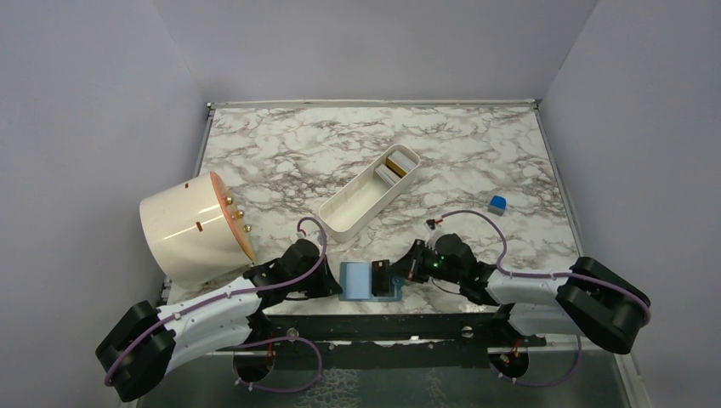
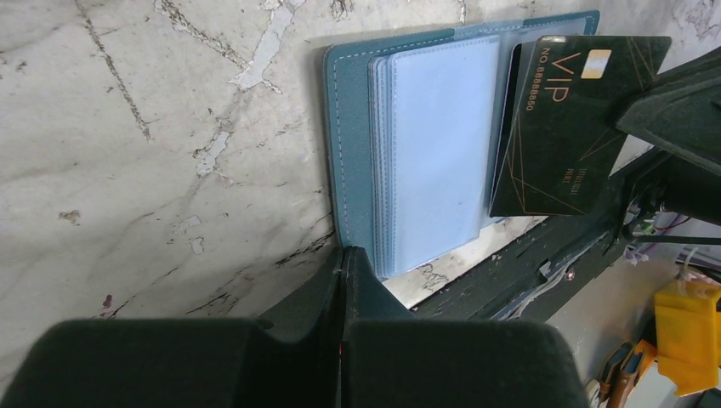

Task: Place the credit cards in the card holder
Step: Insert the credit card into the card holder.

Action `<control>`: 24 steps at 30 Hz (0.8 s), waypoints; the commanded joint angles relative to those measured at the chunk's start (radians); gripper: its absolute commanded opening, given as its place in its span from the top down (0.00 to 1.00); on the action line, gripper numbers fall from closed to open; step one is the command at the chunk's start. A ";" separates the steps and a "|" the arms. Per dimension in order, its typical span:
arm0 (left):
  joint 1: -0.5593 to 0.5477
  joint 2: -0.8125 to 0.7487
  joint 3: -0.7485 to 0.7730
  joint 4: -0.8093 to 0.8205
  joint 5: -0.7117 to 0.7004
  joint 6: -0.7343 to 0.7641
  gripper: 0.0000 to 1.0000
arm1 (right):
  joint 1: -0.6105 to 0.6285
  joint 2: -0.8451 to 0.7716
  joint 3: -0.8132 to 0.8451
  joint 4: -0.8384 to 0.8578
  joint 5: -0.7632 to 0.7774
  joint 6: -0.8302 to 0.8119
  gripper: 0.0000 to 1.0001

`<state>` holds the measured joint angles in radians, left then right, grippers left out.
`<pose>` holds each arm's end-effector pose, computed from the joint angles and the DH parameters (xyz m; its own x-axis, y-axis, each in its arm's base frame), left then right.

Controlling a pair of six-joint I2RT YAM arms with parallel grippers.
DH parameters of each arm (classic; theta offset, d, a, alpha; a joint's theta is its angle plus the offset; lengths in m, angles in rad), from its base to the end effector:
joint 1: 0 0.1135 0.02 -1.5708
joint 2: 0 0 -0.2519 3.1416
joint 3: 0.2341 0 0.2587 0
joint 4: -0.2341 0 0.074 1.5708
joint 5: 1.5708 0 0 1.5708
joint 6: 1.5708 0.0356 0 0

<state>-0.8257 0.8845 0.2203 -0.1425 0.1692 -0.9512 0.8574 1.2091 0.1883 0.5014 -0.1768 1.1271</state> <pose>0.1115 -0.1298 0.1217 -0.9384 -0.1662 -0.3028 0.0681 0.7704 -0.6339 0.1315 0.1615 0.1118 -0.9020 0.3165 -0.2938 -0.0691 0.5660 0.8215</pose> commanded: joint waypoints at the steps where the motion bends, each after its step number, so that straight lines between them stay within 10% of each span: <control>1: 0.002 -0.009 -0.015 0.002 0.026 0.018 1.00 | -0.004 0.041 -0.014 0.046 -0.027 0.020 0.99; 24: 0.002 0.003 -0.025 0.038 0.062 0.004 1.00 | -0.005 0.230 -0.015 0.244 -0.070 0.025 0.99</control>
<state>-0.8257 0.8848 0.2127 -0.1287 0.1848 -0.9501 0.8551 1.4227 0.1745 0.7139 -0.2523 1.1664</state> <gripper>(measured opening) 0.009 0.014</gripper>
